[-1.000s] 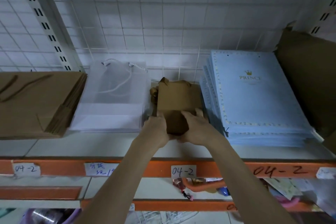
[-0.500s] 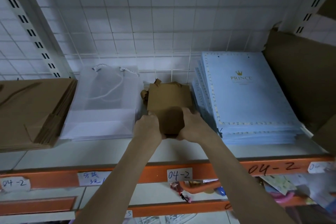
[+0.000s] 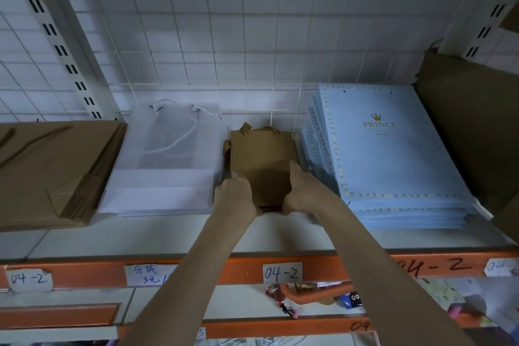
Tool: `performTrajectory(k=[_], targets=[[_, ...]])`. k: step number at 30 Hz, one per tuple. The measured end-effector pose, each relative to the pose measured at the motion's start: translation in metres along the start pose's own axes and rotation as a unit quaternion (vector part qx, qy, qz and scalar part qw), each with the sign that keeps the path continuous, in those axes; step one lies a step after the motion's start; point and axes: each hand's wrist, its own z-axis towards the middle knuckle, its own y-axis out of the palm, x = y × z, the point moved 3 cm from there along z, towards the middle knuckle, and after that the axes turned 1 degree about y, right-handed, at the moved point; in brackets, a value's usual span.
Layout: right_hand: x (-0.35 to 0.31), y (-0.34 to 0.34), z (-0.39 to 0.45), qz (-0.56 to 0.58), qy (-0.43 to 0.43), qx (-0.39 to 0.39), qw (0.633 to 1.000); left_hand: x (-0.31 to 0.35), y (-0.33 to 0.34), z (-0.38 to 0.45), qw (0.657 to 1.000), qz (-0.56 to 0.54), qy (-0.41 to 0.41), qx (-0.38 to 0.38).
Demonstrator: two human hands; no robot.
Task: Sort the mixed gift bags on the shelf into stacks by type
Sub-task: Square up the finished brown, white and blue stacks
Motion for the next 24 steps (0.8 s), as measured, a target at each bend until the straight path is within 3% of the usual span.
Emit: performTrajectory(k=[6, 13, 18, 24], targets=[[-0.001, -0.004, -0.006, -0.06, 0.035, -0.043, 0.997, 0.002, -0.01, 0.005, 0.998, 0.025, -0.013, -0.062], [-0.008, -0.007, -0.012, -0.166, 0.021, -0.009, 0.986, 0.003, -0.015, 0.0, 0.997, 0.039, 0.002, -0.061], [-0.013, -0.014, -0.014, -0.166, 0.017, -0.007, 0.986, 0.004, -0.025, -0.004, 0.993, 0.048, 0.025, -0.104], [-0.033, -0.045, -0.004, -0.136, 0.007, 0.054, 0.989, 0.014, -0.062, 0.01, 0.998, 0.022, 0.062, 0.003]])
